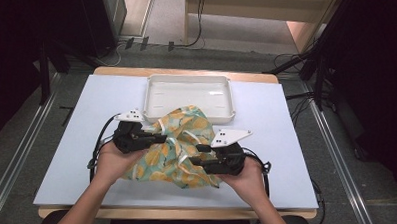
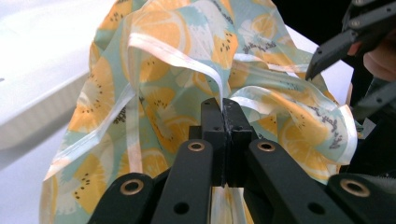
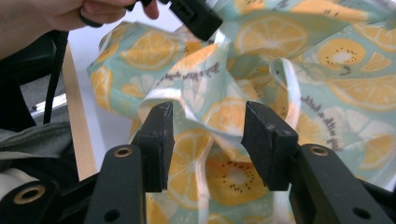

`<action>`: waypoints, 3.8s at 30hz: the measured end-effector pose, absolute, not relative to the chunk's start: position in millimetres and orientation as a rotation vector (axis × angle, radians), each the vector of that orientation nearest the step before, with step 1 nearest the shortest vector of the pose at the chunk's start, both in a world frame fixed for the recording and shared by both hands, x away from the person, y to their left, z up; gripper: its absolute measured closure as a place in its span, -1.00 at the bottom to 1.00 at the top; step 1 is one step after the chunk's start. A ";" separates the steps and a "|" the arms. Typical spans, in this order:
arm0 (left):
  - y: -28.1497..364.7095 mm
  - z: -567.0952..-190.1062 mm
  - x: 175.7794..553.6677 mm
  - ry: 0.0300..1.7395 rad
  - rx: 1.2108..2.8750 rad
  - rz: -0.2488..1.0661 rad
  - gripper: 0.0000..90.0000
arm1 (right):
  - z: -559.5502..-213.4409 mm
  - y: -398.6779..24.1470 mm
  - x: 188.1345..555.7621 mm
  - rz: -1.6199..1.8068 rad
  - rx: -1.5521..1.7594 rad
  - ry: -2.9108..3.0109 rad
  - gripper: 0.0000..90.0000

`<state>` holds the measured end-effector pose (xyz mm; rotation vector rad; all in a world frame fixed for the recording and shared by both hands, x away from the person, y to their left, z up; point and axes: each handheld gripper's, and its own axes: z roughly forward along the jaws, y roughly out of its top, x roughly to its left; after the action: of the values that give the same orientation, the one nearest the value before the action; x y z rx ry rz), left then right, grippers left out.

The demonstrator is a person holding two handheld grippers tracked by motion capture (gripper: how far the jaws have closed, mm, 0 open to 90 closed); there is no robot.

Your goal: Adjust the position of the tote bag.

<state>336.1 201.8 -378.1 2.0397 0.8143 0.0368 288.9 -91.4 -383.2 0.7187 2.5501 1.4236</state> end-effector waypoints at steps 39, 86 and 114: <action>212.7 -373.9 335.6 0.831 2.010 0.011 1.00 | -391.5 -115.3 308.7 1.539 0.939 2.499 1.00; 260.5 -390.6 326.1 0.960 2.027 -0.009 0.65 | -405.8 -229.9 290.8 1.405 1.161 2.307 0.56; 223.1 -360.2 347.2 0.864 2.049 0.018 1.00 | -372.5 -145.8 314.3 1.473 0.945 2.441 1.00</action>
<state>347.2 223.1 -360.2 2.0491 0.8641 0.0177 314.3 -145.8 -372.5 0.9449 2.4412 1.4727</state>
